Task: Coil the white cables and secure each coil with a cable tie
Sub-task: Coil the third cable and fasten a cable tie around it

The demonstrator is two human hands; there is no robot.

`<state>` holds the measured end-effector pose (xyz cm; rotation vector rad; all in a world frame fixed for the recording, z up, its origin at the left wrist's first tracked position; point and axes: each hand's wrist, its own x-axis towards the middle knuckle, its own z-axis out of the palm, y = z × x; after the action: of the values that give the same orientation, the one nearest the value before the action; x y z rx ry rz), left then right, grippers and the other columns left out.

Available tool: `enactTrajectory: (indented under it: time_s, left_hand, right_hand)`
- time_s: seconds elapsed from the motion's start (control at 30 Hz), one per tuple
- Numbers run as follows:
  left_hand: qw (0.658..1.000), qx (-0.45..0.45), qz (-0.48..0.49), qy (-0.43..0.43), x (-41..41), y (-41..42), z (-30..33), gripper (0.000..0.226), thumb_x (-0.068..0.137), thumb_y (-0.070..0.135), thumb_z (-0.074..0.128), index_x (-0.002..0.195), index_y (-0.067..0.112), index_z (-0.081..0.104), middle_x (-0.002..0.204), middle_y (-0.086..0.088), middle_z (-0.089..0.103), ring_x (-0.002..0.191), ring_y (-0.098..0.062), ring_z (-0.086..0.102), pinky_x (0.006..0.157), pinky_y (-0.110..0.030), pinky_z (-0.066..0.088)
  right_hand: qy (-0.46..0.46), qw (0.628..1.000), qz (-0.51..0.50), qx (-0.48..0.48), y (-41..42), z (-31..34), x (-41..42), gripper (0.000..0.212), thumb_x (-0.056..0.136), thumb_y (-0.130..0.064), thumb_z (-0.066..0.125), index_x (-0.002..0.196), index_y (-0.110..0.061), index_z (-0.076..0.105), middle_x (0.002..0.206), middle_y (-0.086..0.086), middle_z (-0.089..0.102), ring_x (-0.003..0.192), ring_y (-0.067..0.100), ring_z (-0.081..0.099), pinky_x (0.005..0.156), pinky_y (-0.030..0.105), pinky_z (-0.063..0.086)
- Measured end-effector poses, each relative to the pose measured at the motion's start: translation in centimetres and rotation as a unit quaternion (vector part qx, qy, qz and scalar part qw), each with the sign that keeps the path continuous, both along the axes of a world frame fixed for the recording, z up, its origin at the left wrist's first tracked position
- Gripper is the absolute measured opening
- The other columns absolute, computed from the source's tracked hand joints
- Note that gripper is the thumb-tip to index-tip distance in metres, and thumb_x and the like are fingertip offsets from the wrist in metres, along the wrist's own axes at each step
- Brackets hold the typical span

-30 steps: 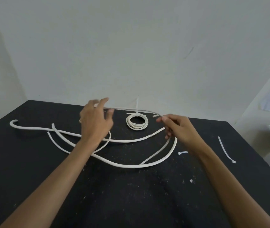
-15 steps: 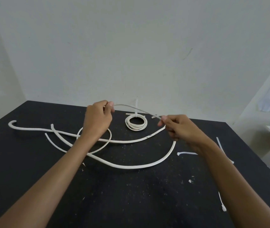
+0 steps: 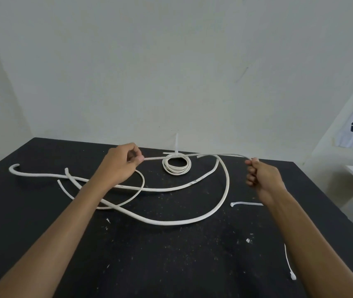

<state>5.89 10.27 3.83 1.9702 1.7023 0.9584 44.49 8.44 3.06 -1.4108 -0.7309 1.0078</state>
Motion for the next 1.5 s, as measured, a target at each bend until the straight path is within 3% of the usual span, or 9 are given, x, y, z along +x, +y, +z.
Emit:
enactTrajectory:
  time_s: [0.2, 0.4, 0.53, 0.63, 0.8, 0.93, 1.07, 1.43, 1.5]
  left_hand:
    - [0.993, 0.003, -0.017, 0.113, 2.5, -0.3, -1.3, 0.021, 0.1, 0.015, 0.071, 0.087, 0.031, 0.072, 0.082, 0.019, 0.068, 0.084, -0.009, 0.07, 0.082, -0.038, 0.059]
    - [0.988, 0.044, -0.13, 0.068, 7.3, -1.4, 0.5, 0.025, 0.098, 0.014, 0.068, 0.085, 0.032, 0.079, 0.073, 0.032, 0.067, 0.088, -0.002, 0.071, 0.091, -0.036, 0.055]
    - [0.988, 0.102, -0.114, 0.038, 9.8, -1.9, 1.7, 0.016, 0.1, 0.04, 0.071, 0.085, 0.038, 0.075, 0.063, 0.028, 0.062, 0.065, 0.007, 0.059, 0.064, -0.025, 0.043]
    - [0.985, 0.154, -0.064, 0.05, 10.4, -1.9, 2.2, 0.027, 0.096, 0.059, 0.069, 0.091, 0.033, 0.073, 0.071, 0.016, 0.066, 0.069, -0.003, 0.061, 0.068, -0.032, 0.05]
    - [0.983, 0.172, -0.025, 0.057, 9.8, -2.0, 2.5, 0.049, 0.083, 0.079, 0.068, 0.086, 0.03, 0.061, 0.06, 0.008, 0.063, 0.058, -0.011, 0.059, 0.059, -0.031, 0.049]
    - [0.986, 0.128, -0.081, -0.068, 9.0, -1.8, 1.8, 0.03, 0.09, 0.056, 0.078, 0.086, 0.03, 0.065, 0.064, 0.006, 0.066, 0.056, -0.012, 0.059, 0.059, -0.033, 0.05]
    - [0.98, 0.114, -0.067, -0.146, 6.6, -1.7, 1.3, 0.013, 0.094, 0.028, 0.081, 0.098, 0.03, 0.068, 0.077, 0.002, 0.07, 0.063, -0.006, 0.063, 0.064, -0.015, 0.048]
    - [0.977, 0.193, 0.001, -0.088, 6.9, -0.5, 1.0, 0.022, 0.093, -0.009, 0.07, 0.085, 0.011, 0.075, 0.077, 0.001, 0.071, 0.072, -0.013, 0.066, 0.074, -0.034, 0.057]
    - [0.979, 0.183, -0.006, -0.089, 7.6, -0.6, 1.6, 0.023, 0.095, -0.008, 0.067, 0.086, 0.01, 0.077, 0.075, 0.002, 0.072, 0.07, -0.007, 0.066, 0.071, -0.022, 0.054]
  right_hand:
    - [-0.068, 0.991, 0.107, 0.052, -0.9, 0.1, -1.8, 0.028, 0.112, -0.021, 0.055, 0.103, -0.005, 0.076, 0.076, 0.001, 0.065, 0.066, 0.014, 0.058, 0.067, 0.03, 0.052]
    - [-0.275, 0.933, 0.222, 0.065, -1.2, 2.0, -5.7, 0.025, 0.11, -0.021, 0.061, 0.101, -0.012, 0.083, 0.09, -0.004, 0.081, 0.084, 0.005, 0.074, 0.084, 0.02, 0.061]
    - [-0.152, 0.926, 0.343, 0.033, -2.1, 2.2, -8.1, 0.041, 0.114, -0.027, 0.05, 0.112, 0.004, 0.076, 0.1, 0.018, 0.08, 0.089, 0.027, 0.077, 0.089, 0.037, 0.065]
    - [-0.054, 0.924, 0.378, 0.014, -2.7, 2.3, -9.2, 0.048, 0.115, -0.033, 0.047, 0.113, 0.007, 0.072, 0.086, 0.017, 0.071, 0.075, 0.028, 0.07, 0.073, 0.038, 0.061]
    - [0.036, 0.933, 0.359, -0.011, -3.3, 2.1, -9.2, 0.05, 0.115, -0.047, 0.039, 0.104, -0.006, 0.066, 0.067, 0.0, 0.029, 0.055, 0.014, 0.026, 0.051, 0.027, 0.023]
    - [0.063, 0.952, 0.297, 0.032, -3.0, 2.0, -8.9, 0.044, 0.114, -0.05, 0.039, 0.089, -0.016, 0.052, 0.065, -0.002, 0.017, 0.05, 0.011, 0.014, 0.048, 0.028, 0.011]
    - [0.132, 0.953, 0.268, 0.049, -2.7, 2.3, -7.3, 0.041, 0.113, -0.049, 0.04, 0.088, -0.017, 0.047, 0.062, -0.005, 0.016, 0.044, 0.007, 0.015, 0.042, 0.024, 0.012]
    - [0.101, 0.877, 0.459, 0.099, -4.2, 5.1, -6.1, 0.036, 0.115, -0.035, 0.04, 0.093, -0.014, 0.059, 0.061, -0.006, 0.031, 0.055, 0.01, 0.033, 0.052, 0.023, 0.038]
    - [0.114, 0.888, 0.428, 0.121, -4.2, 6.1, -6.4, 0.032, 0.112, -0.035, 0.044, 0.092, -0.015, 0.057, 0.061, -0.007, 0.035, 0.057, 0.01, 0.036, 0.054, 0.023, 0.04]
